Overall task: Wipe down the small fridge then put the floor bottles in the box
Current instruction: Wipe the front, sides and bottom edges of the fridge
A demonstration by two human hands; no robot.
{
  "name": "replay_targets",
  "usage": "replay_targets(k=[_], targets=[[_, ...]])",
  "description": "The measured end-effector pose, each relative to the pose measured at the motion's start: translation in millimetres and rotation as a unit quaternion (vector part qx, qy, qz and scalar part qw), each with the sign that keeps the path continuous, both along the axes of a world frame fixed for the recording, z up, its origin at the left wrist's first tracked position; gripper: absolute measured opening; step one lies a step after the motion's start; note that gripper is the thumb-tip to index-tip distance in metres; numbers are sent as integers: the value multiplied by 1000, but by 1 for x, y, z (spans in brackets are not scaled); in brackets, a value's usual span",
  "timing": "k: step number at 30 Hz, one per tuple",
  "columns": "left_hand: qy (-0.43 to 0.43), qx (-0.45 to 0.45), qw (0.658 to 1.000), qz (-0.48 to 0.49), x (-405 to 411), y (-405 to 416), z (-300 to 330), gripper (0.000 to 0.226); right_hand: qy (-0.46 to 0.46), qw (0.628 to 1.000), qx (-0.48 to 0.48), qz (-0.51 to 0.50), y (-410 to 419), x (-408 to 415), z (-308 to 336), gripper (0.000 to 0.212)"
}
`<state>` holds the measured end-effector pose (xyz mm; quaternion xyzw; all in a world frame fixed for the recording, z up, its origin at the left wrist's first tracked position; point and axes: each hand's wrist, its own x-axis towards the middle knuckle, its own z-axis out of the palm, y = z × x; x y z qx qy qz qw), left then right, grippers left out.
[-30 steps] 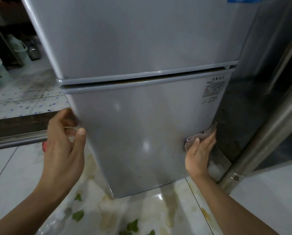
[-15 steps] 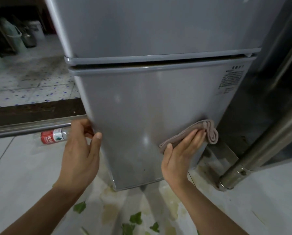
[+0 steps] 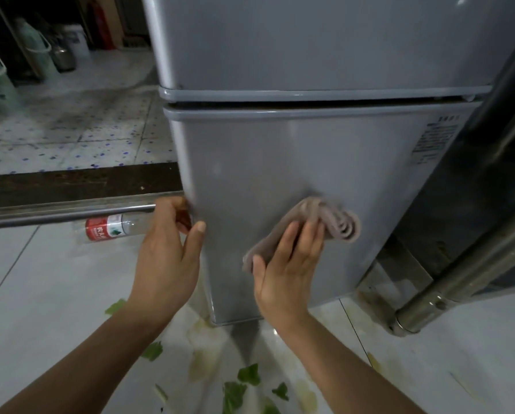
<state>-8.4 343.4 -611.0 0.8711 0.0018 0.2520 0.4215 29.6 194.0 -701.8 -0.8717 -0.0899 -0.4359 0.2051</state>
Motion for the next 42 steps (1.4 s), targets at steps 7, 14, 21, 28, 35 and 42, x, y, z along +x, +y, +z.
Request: replay_targets(k=[7, 14, 21, 28, 35, 42], targets=[[24, 24, 998, -59, -5, 22, 7, 27, -95, 989, -114, 0, -18, 14, 29, 77], [37, 5, 996, -79, -8, 27, 2, 33, -138, 988, -65, 2, 9, 24, 52, 68], [62, 24, 992, -106, -13, 40, 6, 41, -129, 960, -244, 43, 1, 7, 20, 79], [78, 19, 995, -51, -21, 57, 7, 40, -185, 967, -165, 56, 26, 32, 104, 81], [86, 12, 996, -38, -36, 67, 9, 41, -161, 876, -441, 106, 9, 6, 46, 65], [86, 10, 996, -17, -43, 85, 8, 43, -237, 873, -417, 89, 20, 30, 138, 60]])
